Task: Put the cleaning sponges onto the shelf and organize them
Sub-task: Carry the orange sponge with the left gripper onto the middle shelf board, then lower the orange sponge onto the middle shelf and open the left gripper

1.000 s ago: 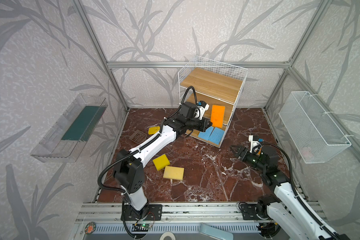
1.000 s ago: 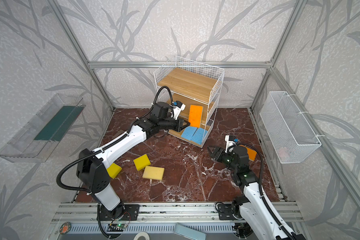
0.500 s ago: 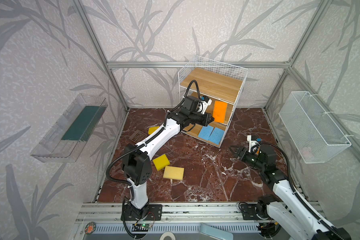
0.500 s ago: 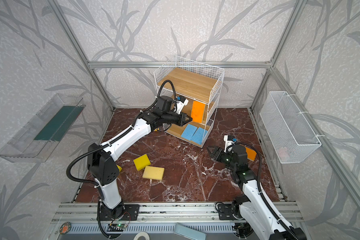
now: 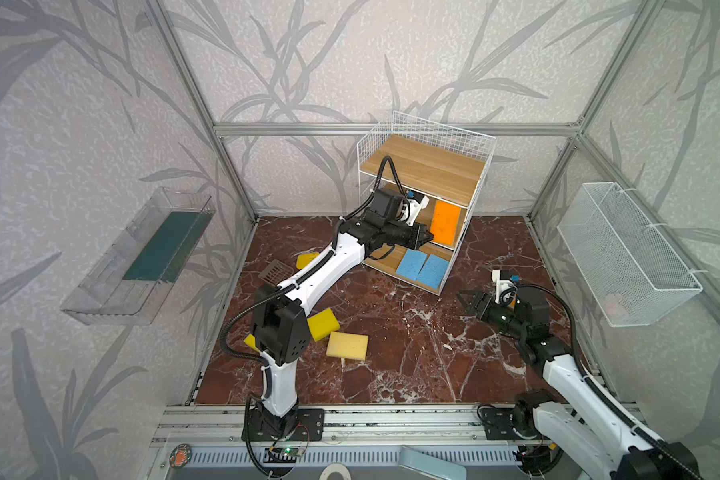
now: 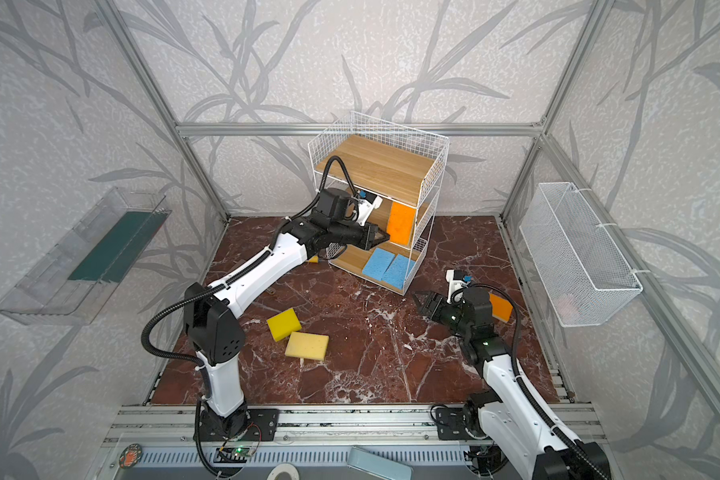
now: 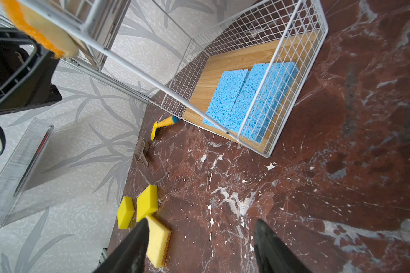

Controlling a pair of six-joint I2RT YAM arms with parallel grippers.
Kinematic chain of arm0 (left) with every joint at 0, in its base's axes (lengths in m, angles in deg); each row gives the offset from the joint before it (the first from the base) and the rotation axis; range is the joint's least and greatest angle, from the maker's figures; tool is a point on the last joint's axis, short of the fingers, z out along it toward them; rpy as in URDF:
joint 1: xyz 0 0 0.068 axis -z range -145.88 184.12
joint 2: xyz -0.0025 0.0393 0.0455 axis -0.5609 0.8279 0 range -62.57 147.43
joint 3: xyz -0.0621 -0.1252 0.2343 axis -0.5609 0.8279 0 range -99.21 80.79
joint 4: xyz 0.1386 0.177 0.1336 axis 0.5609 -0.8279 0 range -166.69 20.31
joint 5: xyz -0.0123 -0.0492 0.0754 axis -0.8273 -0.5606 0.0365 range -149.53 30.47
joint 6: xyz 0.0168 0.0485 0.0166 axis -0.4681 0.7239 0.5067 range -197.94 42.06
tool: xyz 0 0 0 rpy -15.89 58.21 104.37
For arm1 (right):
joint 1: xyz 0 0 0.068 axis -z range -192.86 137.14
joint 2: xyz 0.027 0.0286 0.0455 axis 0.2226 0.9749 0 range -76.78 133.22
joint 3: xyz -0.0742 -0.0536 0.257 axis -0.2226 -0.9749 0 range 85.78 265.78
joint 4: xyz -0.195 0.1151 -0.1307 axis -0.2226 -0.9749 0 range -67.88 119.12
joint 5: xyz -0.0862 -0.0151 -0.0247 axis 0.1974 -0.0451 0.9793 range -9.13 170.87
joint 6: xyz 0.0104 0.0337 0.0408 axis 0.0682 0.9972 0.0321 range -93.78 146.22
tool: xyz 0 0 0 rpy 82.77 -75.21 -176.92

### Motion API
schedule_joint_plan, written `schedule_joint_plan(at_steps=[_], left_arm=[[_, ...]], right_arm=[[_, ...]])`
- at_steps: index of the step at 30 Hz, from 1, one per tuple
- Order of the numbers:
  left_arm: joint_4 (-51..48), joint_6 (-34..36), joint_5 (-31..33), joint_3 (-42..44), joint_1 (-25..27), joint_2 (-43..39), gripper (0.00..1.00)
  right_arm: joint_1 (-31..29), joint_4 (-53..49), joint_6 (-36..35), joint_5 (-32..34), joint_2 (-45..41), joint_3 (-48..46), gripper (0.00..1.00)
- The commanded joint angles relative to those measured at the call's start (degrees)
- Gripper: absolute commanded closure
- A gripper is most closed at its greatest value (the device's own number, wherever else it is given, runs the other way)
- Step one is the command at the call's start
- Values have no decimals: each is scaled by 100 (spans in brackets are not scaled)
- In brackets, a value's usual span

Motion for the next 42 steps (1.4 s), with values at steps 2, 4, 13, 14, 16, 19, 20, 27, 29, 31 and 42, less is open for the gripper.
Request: schedule_joint_plan(at_steps=[2,4,13,14,16,19,20,27,29,31,42], left_arm=[[-115,98,-21,-218,-34,132,87],[-119,98,18,-211,-34,121,73],[75,50,174,145,-73,-130,52],[123,39,189,214,-70,-166,52],[216,-2,211,346,-70,-245,52],[368,-67,223,517,-75,-333,51],[397,-90,223,545,-69,-337,51],[617,-246,287,596,-86,-300,51],[647,-280,277,548,-86,-255,51],[644,-289,282,486,-83,-199,52],[1090,-385,711,850,-95,-489,51]], right_arm=[[16,210,16,-92,23,-73,31],[16,207,19,-91,14,-84,31],[25,200,41,-91,-43,-141,31],[25,208,39,-93,-47,-150,31],[25,209,54,-99,-56,-160,31],[25,219,67,-99,-61,-165,31],[25,224,70,-107,-63,-172,31],[25,227,83,-108,-91,-196,31],[25,222,81,-107,-91,-204,31],[25,223,78,-108,-91,-204,31],[31,141,48,-93,-144,-182,31]])
